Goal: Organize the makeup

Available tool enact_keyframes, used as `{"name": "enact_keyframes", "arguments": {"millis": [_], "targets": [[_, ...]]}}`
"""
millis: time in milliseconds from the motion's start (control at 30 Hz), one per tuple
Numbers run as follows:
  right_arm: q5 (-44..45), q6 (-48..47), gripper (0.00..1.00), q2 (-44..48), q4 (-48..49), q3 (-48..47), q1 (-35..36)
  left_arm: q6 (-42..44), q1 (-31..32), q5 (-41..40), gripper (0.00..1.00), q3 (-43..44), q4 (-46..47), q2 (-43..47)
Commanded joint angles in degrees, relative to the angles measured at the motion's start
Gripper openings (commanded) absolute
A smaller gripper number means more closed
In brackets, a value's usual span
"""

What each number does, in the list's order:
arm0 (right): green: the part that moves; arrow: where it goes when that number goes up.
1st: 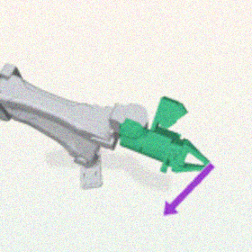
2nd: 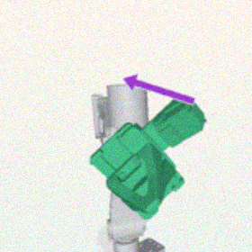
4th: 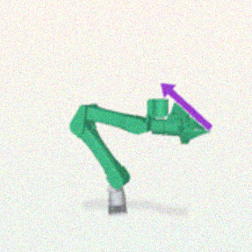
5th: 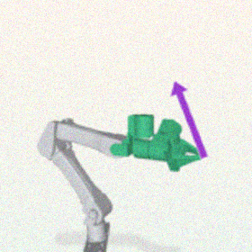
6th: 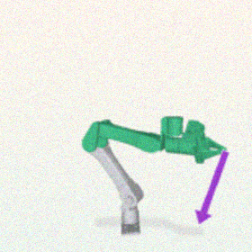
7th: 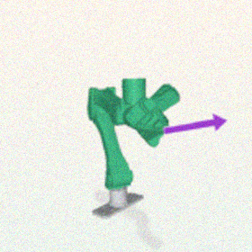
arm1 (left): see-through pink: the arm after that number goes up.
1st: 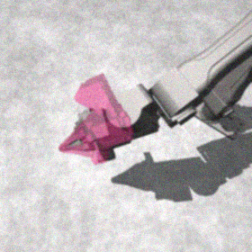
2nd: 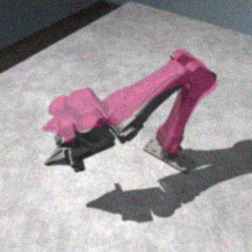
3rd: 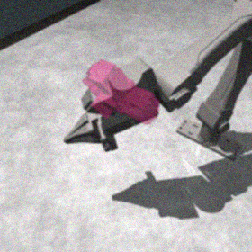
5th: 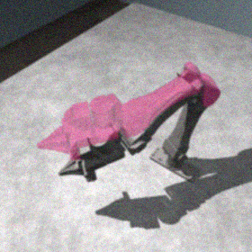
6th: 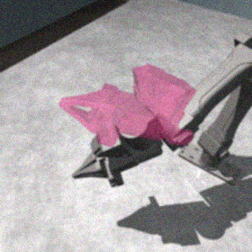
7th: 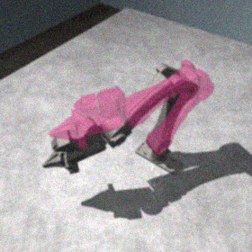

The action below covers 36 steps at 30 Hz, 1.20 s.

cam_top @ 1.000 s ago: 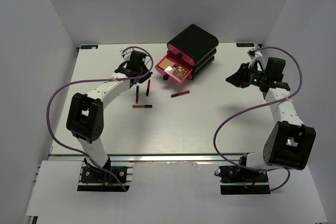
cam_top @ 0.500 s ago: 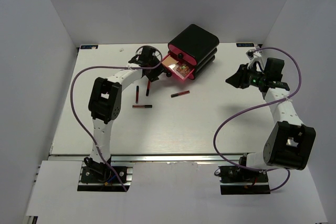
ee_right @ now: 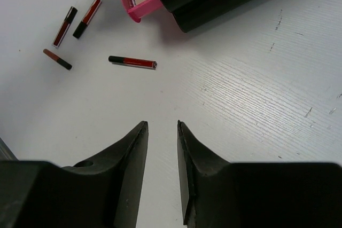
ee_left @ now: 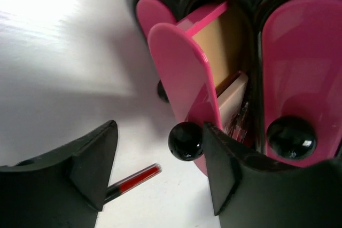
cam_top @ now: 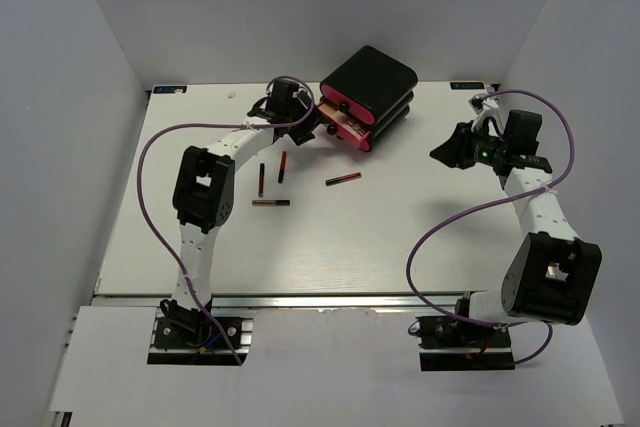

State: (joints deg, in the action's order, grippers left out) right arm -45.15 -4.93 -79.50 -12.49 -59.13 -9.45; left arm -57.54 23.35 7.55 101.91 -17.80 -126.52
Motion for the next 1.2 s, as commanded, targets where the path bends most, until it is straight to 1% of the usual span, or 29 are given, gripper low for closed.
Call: {"name": "enact_keyframes", "arguments": {"millis": [0,167,367,400,500,600,667,700,733,767,800,833,867,900,967,1000,1100,1167], "targets": [[-0.03,-0.34,0.35,0.49,0.71,-0.37,0.22,-1.79,0.2,2.91,0.75,4.7,3.48,-2.5],[0.15,-0.35,0.35,0.49,0.8,-0.19,0.22,-4.15,0.03,5.54,0.83,8.04,5.84,-5.58],[0.41,-0.34,0.36,0.58,0.89,0.33,0.22,-6.71,-0.15,8.09,0.93,6.47,11.99,-6.37],[0.32,-0.34,0.36,0.49,0.98,0.34,0.22,-7.14,-0.41,8.96,0.93,4.81,14.79,-6.02],[0.41,-0.43,0.36,0.49,0.98,0.51,0.22,-8.99,-0.85,9.41,0.92,2.43,17.79,-5.32],[0.41,-0.61,0.36,0.4,1.07,0.69,0.22,-10.48,-1.29,9.41,0.92,-1.88,23.31,-3.83],[0.32,-0.61,0.36,0.32,1.07,0.86,0.22,-13.2,-1.73,10.2,0.85,-5.31,25.44,-2.95],[0.41,-0.52,0.36,0.32,0.98,0.86,0.14,-13.91,-1.99,10.29,0.77,-6.1,26.06,-2.68],[0.41,-0.61,0.36,0.32,1.06,0.86,0.14,-14.7,-2.17,10.38,0.66,-7.5,26.24,-2.33],[0.41,-0.52,0.36,0.32,1.07,0.95,0.14,-15.06,-2.26,10.2,0.52,-8.04,26.24,-2.24],[0.32,-0.61,0.36,0.32,1.07,1.04,0.14,-15.49,-2.35,10.12,0.32,-8.39,25.46,-2.15],[0.41,-0.61,0.36,0.32,1.15,1.04,0.22,-15.41,-2.44,9.94,0.25,-8.39,24.93,-2.15],[0.41,-0.52,0.36,0.32,1.15,1.13,0.14,-15.32,-2.44,9.94,0.2,-8.31,24.4,-2.24],[0.41,-0.61,0.36,0.23,1.07,1.21,0.22,-15.5,-2.52,9.94,0.18,-8.22,24.31,-2.41],[0.41,-0.52,0.36,0.14,1.15,1.3,0.14,-15.67,-2.44,10.11,0.19,-7.69,24.65,-2.94],[0.41,-0.52,0.36,0.14,1.15,1.3,0.14,-16.11,-2.44,10.2,0.23,-7.43,24.83,-3.2],[0.41,-0.52,0.36,-0.04,1.24,1.3,0.14,-16.46,-2.44,11.25,0.29,-5.67,25.36,-4.78],[0.41,-0.52,0.36,-0.12,1.33,1.21,0.14,-16.47,-2.52,11.78,0.39,-3.92,24.92,-5.93]]}}
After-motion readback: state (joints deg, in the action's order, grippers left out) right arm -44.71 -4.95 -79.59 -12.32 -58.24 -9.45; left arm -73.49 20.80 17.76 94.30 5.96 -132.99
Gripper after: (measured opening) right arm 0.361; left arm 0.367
